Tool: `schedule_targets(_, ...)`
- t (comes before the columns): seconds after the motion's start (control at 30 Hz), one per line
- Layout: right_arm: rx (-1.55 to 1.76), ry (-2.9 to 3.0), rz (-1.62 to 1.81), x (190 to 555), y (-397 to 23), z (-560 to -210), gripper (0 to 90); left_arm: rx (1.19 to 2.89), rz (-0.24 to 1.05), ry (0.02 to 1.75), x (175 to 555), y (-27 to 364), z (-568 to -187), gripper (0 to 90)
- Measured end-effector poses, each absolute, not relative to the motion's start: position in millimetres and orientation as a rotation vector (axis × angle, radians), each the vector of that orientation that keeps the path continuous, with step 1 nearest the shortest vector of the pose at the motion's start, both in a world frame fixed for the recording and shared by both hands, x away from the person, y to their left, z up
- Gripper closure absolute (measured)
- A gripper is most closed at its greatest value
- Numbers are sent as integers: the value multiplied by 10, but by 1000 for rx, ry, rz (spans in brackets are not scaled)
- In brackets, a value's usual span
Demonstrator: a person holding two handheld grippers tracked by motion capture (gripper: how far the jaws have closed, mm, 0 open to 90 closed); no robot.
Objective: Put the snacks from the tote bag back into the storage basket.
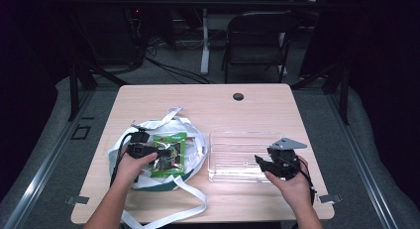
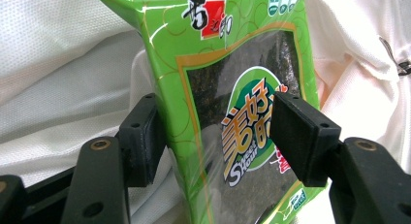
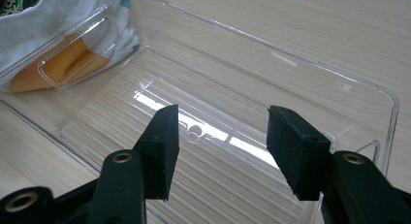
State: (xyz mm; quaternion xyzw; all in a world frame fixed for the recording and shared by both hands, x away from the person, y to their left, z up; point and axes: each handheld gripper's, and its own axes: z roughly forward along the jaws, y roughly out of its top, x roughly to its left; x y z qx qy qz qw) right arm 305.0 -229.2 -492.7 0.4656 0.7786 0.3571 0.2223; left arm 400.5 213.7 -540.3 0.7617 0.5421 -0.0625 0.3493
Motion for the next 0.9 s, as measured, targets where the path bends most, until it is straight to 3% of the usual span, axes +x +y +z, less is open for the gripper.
schedule_targets(0.2,1284,2150,988,3053,-2293,-4934,456,1980,-169,1400,4002,2133,-5404,408)
schedule_targets(0.9,1291,2147,989,3054,-2301,-4945,456,1943,-185,1327,3947,2169,-5259,606)
